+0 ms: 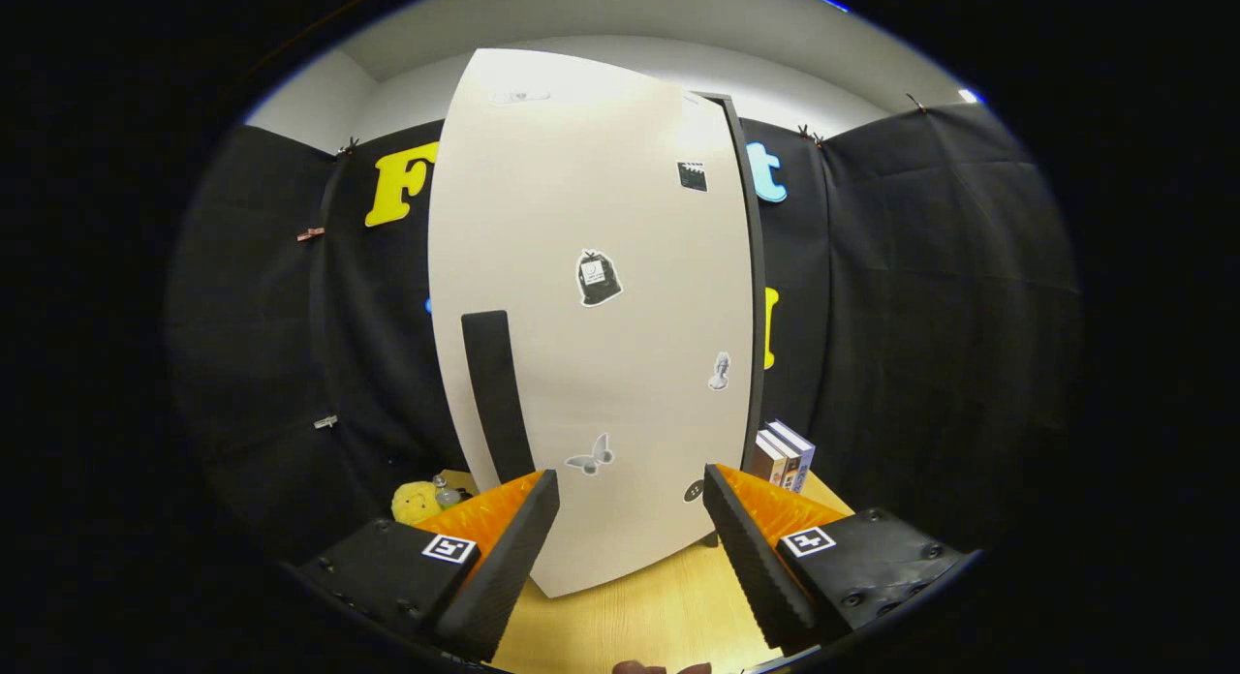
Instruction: Open the shoe cabinet door, grab the shoes and put them into the shoe cabinet, then close the shoe cabinet door.
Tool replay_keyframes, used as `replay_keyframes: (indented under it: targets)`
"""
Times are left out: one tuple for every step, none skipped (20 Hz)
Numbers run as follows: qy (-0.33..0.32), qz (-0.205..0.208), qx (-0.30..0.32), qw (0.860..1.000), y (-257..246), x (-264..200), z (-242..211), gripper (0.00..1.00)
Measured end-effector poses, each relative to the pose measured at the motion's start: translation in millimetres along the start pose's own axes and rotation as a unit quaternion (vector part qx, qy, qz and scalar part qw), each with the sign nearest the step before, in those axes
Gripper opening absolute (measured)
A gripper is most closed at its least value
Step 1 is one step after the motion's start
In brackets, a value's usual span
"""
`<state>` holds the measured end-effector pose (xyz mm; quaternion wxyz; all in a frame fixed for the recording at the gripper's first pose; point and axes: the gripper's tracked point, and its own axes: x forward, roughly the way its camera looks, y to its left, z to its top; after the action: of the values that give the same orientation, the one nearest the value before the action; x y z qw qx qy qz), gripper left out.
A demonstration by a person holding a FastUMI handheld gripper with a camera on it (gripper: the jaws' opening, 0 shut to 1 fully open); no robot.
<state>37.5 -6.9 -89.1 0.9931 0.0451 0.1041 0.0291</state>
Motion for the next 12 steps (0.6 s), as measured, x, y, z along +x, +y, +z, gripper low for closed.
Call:
replay_keyframes:
  targets:
    - [-0.003, 0.002, 0.001, 1.000, 2.4, -0.3, 2.0, 0.98]
    - [-0.007, 0.005, 0.003, 1.000, 4.4, -1.7, 3.7, 0.98]
    - [-0.009, 0.006, 0.005, 1.000, 5.4, -3.6, 3.9, 0.98]
    - [-0.011, 0.008, 0.008, 1.000, 6.2, -4.9, 5.3, 0.98]
    - [-0.017, 0.011, 0.014, 1.000, 7.9, -6.9, 8.5, 0.98]
    - [-0.023, 0.015, 0.022, 0.999, 8.6, -7.7, 11.8, 0.98]
    - [-0.025, 0.019, 0.030, 0.999, 10.4, -8.6, 13.3, 0.98]
    - [-0.023, 0.017, 0.033, 0.999, 9.0, -9.6, 12.2, 0.98]
    - [-0.020, 0.014, 0.034, 0.999, 5.9, -9.4, 11.3, 0.98]
    - [-0.022, 0.008, 0.031, 0.999, 3.0, -10.1, 12.6, 0.98]
    - [-0.025, 0.004, 0.022, 0.999, 1.5, -11.9, 13.5, 0.98]
    - [-0.031, -0.002, 0.011, 0.999, -1.7, -12.6, 15.4, 0.98]
